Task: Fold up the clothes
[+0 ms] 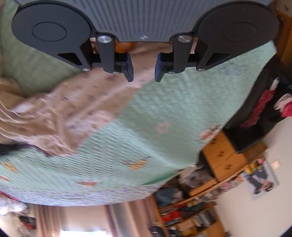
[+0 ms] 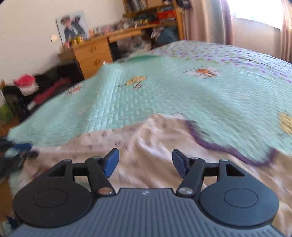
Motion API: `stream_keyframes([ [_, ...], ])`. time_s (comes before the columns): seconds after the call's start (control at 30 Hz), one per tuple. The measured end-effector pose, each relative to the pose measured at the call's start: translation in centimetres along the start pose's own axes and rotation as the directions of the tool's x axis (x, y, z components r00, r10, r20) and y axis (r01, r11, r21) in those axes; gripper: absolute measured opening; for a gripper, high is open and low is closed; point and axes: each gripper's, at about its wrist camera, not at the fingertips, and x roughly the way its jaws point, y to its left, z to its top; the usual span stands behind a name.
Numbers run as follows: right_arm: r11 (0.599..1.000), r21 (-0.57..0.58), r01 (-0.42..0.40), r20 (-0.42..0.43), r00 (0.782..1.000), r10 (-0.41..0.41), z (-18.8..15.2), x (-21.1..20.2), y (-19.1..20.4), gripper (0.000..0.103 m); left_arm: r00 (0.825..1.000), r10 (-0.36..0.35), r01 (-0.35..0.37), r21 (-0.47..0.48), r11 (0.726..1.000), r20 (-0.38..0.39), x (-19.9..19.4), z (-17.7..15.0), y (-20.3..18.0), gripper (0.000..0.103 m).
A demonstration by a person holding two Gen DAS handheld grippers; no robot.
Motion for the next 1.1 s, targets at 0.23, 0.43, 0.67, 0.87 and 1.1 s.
stream_keyframes([
  [0.23, 0.981, -0.008, 0.193, -0.139, 0.971, -0.192, 1.5, 9.2, 2.5, 0.055, 0.999, -0.043, 0.043, -0.009, 0.999, 0.027, -0.5, -1.0, -0.3, 0.047],
  [0.43, 0.992, 0.12, 0.042, 0.033, 0.998, -0.047, 0.6, 2.8, -1.1, 0.003, 0.997, -0.05, 0.053, -0.058, 0.997, 0.053, -2.3, -1.0, 1.5, 0.051],
  [0.67, 0.953, 0.281, -0.112, 0.394, 0.919, -0.008, -6.8, -21.9, -14.4, 0.003, 0.983, -0.129, 0.137, -0.051, 0.989, 0.133, -5.3, 0.3, -0.3, 0.06],
  [0.87, 0.834, 0.46, 0.305, 0.305, 0.828, -0.471, -18.1, -37.5, -27.7, 0.001, 0.971, -0.201, 0.196, 0.055, 0.979, 0.129, -5.6, 2.3, -6.3, 0.061],
  [1.1, 0.728, 0.599, 0.333, 0.142, 0.851, -0.506, -24.2, -37.3, -31.0, 0.013, 0.957, -0.282, 0.268, 0.158, 0.95, 0.074, -2.9, 5.5, -14.7, 0.064],
])
